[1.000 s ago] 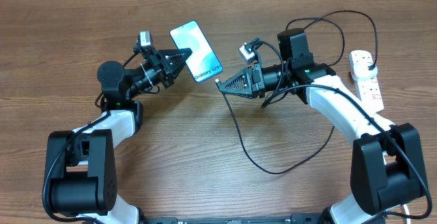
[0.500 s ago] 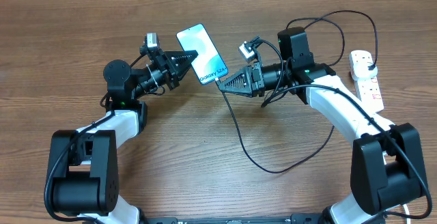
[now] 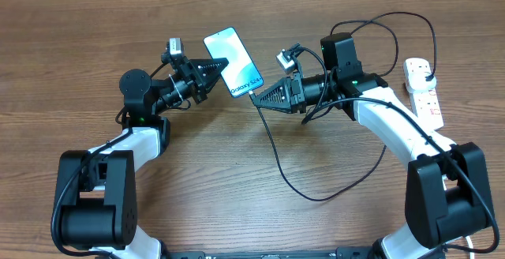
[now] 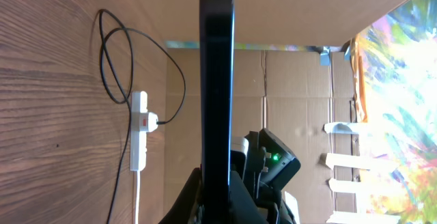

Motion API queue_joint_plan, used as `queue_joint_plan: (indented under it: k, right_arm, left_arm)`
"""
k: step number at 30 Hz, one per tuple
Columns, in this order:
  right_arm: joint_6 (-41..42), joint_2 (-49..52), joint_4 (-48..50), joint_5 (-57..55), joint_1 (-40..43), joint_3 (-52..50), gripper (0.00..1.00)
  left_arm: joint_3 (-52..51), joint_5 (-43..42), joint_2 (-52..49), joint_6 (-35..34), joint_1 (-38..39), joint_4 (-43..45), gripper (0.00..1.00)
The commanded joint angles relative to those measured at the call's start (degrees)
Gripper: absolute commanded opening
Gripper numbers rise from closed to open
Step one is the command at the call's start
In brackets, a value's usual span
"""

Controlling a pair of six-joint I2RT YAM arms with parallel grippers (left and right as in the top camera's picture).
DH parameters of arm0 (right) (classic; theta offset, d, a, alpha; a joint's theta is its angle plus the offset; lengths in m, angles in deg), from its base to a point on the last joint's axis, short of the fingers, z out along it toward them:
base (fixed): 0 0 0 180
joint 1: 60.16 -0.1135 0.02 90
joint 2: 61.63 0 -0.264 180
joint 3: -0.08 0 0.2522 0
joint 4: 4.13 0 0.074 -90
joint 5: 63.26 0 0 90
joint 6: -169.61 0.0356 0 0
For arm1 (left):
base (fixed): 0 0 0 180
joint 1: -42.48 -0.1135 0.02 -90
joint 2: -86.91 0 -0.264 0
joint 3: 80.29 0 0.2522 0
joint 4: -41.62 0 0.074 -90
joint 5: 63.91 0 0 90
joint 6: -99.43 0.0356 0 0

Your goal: Plug charger to phone and switch on socket

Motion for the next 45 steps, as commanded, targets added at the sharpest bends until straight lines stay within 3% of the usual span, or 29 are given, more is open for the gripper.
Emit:
queue_joint_plan:
  k: [1,45]
  right_arm:
    - [0.2,0.1,0.1,-0.2,0.0,-0.4,0.04]
    - [0.2,0.1,-0.7,-1.8,0.0,-0.4,0.04]
  left_arm:
    - [1.0,0.2,0.5,-0.3,0.1,0.7,0.04]
    - [1.0,-0.7,0.5,-0.3,1.3,1.1,0.04]
